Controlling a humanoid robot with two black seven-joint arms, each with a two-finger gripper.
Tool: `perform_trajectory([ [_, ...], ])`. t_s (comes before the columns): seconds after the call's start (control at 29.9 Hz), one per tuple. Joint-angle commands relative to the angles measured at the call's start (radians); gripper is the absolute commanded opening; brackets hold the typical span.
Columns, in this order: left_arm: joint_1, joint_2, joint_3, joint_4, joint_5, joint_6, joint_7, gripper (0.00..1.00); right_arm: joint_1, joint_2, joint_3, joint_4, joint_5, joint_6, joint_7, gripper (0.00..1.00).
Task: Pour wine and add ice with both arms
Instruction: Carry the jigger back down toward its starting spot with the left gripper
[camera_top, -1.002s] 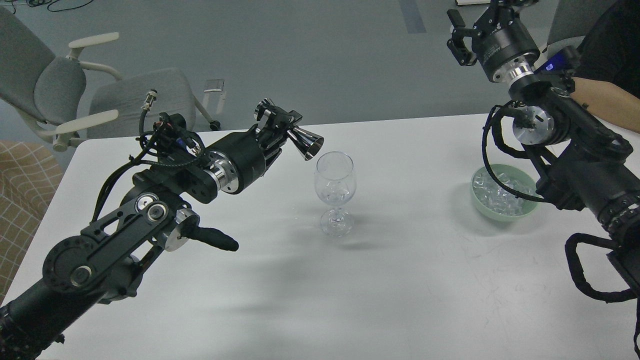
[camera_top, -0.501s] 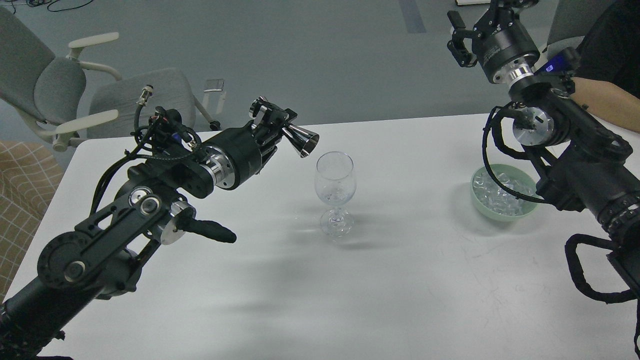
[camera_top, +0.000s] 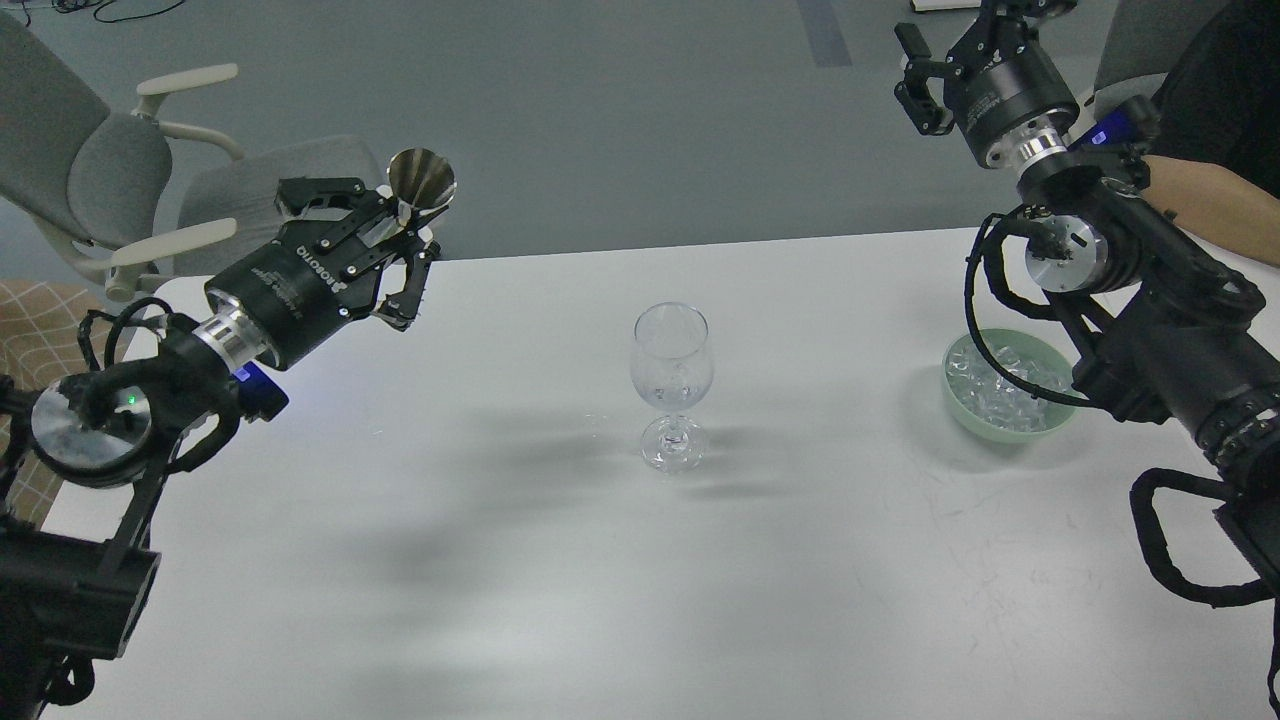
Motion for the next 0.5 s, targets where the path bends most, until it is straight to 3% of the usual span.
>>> perform_trajectory([
  [0.0, 0.112, -0.038, -0.057, 0.074, -0.018, -0.119, 0.0, 0.0, 0.0, 0.0, -0.001, 0.0, -0.001, 0.001, -0.001, 1.0],
  [0.23, 0.146, -0.073, -0.062, 0.243, -0.006, -0.176, 0.0, 0.04, 0.002, -0.001, -0.001, 0.0, -0.001, 0.0, -0.001, 1.0],
  [0.47, 0.141, -0.087, -0.063, 0.362, -0.003, -0.234, -0.015, 0.16, 0.002, 0.0, -0.001, 0.0, -0.001, 0.0, -0.001, 1.0],
])
